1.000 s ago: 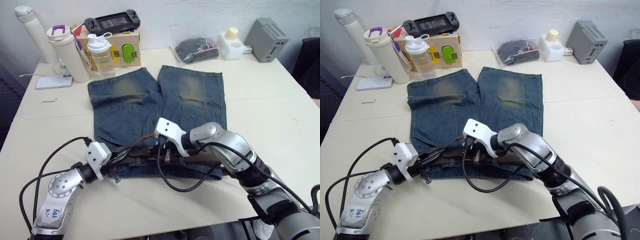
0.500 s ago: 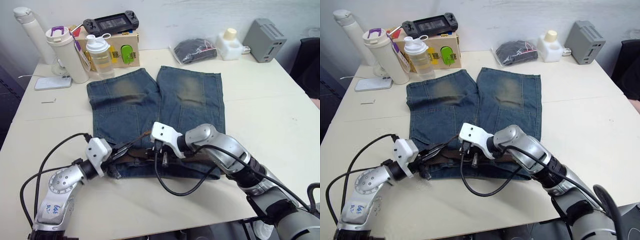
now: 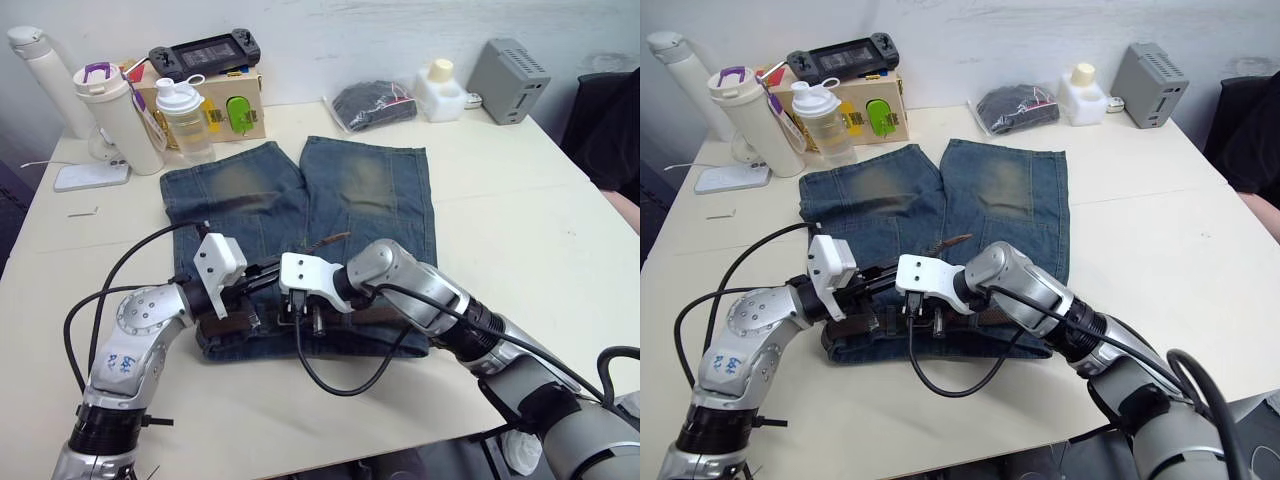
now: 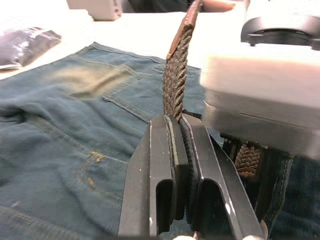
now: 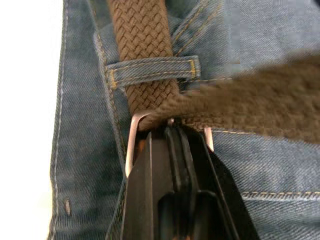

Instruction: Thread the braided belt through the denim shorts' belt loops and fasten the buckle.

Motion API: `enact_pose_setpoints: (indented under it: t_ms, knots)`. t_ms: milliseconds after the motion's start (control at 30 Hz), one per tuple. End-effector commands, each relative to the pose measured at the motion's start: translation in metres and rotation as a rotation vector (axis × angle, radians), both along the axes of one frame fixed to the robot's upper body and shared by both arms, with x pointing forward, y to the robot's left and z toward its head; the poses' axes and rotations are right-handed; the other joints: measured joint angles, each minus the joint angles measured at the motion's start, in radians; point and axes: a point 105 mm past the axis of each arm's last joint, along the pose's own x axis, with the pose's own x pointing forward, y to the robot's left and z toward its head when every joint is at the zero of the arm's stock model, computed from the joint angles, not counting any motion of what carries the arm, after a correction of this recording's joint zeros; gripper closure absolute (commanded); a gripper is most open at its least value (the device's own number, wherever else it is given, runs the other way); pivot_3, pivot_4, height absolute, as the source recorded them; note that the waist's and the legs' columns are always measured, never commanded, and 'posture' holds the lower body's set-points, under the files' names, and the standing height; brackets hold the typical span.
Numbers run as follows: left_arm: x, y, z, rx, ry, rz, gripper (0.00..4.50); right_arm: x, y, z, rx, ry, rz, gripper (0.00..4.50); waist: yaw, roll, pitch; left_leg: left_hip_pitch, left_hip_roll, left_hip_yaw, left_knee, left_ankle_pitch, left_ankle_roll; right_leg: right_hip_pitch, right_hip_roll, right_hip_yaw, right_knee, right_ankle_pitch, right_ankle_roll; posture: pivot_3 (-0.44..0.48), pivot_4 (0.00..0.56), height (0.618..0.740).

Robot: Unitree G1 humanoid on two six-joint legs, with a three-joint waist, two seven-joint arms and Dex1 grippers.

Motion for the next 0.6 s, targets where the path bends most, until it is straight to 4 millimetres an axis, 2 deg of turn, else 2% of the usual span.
enact_pose_setpoints:
  t_ms: [33,400,600]
  knots:
    - [-0.004,-0.017,0.04,-0.04,-0.15,-0.137,4.5,-0.036,-0.01,-0.085,-0.299,0.19,0.111,4.45,0.0,0.0,-0.001,0.003,0.0,0.0,0.0,0.0,-0.001,0.001,0.0,0.0,0.001,0.0,-0.001,0.0,0.15,0.69]
    - [0.006,-0.024,0.057,0.056,-0.149,-0.372,4.5,-0.043,-0.002,-0.098,-0.354,0.173,0.221,4.45,-0.006,0.001,-0.016,0.008,0.003,0.003,-0.002,-0.002,-0.003,0.003,0.002,0.0,0.004,-0.003,-0.005,0.0,0.15,0.69]
    - [0.006,-0.037,0.085,0.134,-0.21,-0.545,4.5,-0.047,0.0,-0.101,-0.358,0.181,0.247,4.45,-0.01,0.0,-0.02,0.01,0.004,0.004,-0.003,-0.002,-0.004,0.003,0.003,0.0,0.005,-0.004,-0.007,0.0,0.15,0.69]
